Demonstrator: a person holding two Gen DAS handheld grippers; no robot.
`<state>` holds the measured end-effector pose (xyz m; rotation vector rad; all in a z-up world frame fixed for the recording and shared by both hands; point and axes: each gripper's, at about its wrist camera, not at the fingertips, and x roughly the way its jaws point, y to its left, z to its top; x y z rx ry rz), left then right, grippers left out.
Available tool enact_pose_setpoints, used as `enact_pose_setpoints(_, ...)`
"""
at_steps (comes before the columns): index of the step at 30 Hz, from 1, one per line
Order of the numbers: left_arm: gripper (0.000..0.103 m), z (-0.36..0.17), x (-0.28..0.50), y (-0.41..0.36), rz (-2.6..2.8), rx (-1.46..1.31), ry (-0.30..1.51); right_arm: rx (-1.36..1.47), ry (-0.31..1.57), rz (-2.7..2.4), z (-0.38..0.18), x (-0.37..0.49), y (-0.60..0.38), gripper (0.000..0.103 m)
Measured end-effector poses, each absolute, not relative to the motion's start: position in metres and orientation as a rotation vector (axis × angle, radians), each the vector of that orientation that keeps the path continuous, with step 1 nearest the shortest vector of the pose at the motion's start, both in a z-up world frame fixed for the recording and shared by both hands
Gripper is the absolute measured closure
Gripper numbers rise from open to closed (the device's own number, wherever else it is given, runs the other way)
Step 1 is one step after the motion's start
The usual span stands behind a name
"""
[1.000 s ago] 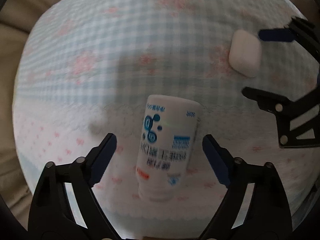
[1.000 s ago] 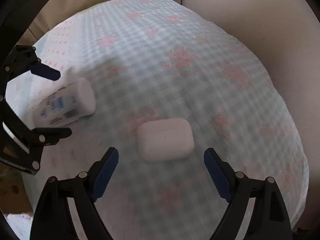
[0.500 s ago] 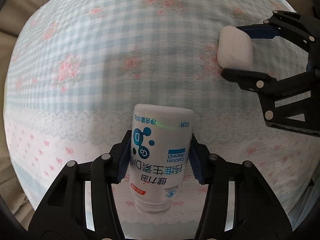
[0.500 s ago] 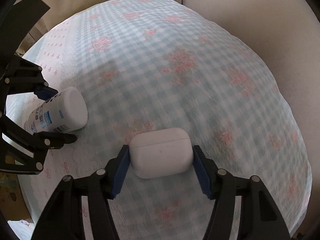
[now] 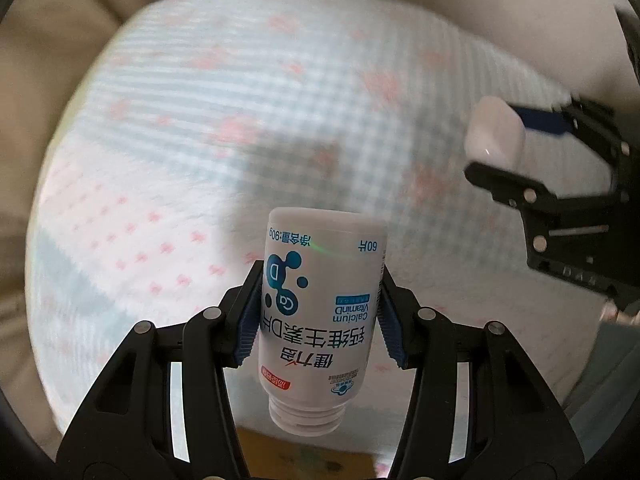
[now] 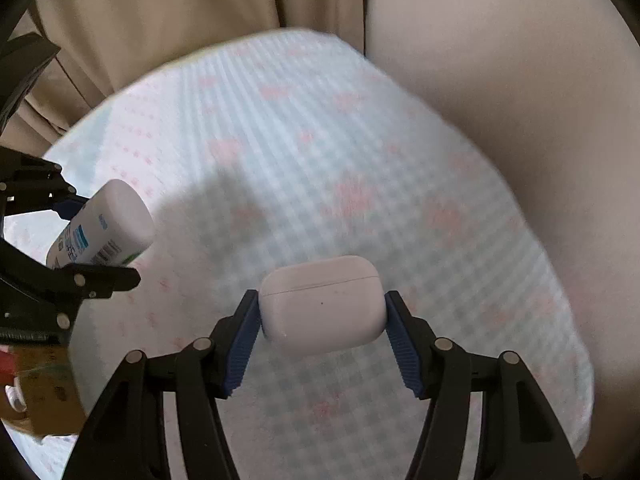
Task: Organize rigid objects
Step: 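Carry the pill bottle and earbud case over the cardboard box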
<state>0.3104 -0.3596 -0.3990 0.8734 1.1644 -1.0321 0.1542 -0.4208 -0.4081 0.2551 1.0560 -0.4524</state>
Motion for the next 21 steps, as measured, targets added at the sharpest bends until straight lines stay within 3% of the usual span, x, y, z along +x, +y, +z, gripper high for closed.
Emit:
enact_pose_setpoints(13, 0.055, -0.221, 0.280, -0.207, -0.789, 0.437, 1.040, 0.132, 0.884, -0.281, -0.238, 0.131, -0.326, 0.046)
enact_pose_setpoints(21, 0.055, -0.174, 0.244, -0.088, -0.634, 0.275, 0.998, 0.140, 0.845, -0.135, -0.182, 0.130, -0.246, 0.046)
